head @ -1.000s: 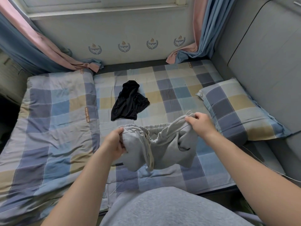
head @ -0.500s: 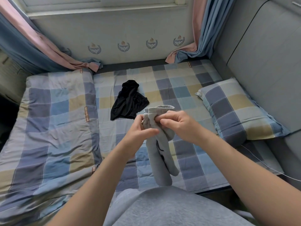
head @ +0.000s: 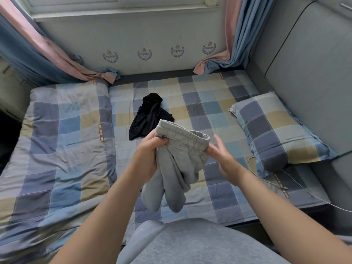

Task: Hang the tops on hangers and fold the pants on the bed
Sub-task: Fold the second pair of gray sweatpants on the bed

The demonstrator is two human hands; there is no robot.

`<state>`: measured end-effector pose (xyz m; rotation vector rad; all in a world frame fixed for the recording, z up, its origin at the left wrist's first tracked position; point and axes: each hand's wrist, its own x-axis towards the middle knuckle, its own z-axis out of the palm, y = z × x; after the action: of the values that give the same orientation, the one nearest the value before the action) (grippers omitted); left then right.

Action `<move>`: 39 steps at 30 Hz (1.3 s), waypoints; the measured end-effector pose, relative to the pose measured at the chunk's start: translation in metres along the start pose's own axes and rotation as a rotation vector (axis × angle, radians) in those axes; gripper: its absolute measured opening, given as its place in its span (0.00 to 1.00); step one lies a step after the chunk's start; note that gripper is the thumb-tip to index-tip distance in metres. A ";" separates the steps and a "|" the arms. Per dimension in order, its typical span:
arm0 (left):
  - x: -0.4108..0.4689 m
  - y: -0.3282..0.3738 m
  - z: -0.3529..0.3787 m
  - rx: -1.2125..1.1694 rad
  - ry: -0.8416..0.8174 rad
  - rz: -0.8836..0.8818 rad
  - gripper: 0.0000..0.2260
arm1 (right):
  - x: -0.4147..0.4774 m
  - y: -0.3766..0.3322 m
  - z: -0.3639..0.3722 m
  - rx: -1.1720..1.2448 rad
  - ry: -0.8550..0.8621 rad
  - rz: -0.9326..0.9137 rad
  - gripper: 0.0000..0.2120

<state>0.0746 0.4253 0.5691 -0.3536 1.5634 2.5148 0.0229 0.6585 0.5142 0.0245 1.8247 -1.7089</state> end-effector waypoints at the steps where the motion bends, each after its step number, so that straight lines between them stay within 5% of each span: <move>1: 0.000 0.002 -0.002 -0.012 -0.021 -0.011 0.20 | 0.003 0.004 0.001 0.044 -0.096 0.023 0.59; 3: 0.001 0.003 -0.005 -0.011 -0.052 -0.026 0.18 | 0.008 0.006 0.003 0.073 -0.268 0.065 0.45; 9: 0.007 0.003 -0.022 0.031 0.023 -0.023 0.17 | 0.007 -0.014 0.000 0.223 -0.541 0.169 0.41; 12: 0.012 -0.004 -0.033 0.140 0.099 -0.045 0.16 | 0.008 -0.012 0.003 0.053 -0.427 0.117 0.24; 17: 0.023 -0.027 -0.044 0.350 0.244 -0.122 0.14 | 0.021 -0.002 -0.001 -0.085 0.014 -0.009 0.02; 25: 0.077 -0.016 -0.051 0.658 0.341 -0.077 0.17 | 0.072 -0.039 -0.006 -0.240 0.198 -0.143 0.09; 32: 0.091 0.017 -0.047 0.554 0.374 0.127 0.21 | 0.082 -0.080 -0.008 -0.202 0.231 -0.359 0.10; 39: 0.074 -0.035 -0.069 0.695 0.377 0.095 0.23 | 0.077 -0.020 -0.008 -0.382 0.179 -0.244 0.08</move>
<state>0.0210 0.3801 0.4892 -0.6758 2.5044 1.8482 -0.0503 0.6322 0.4971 -0.2178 2.3441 -1.5235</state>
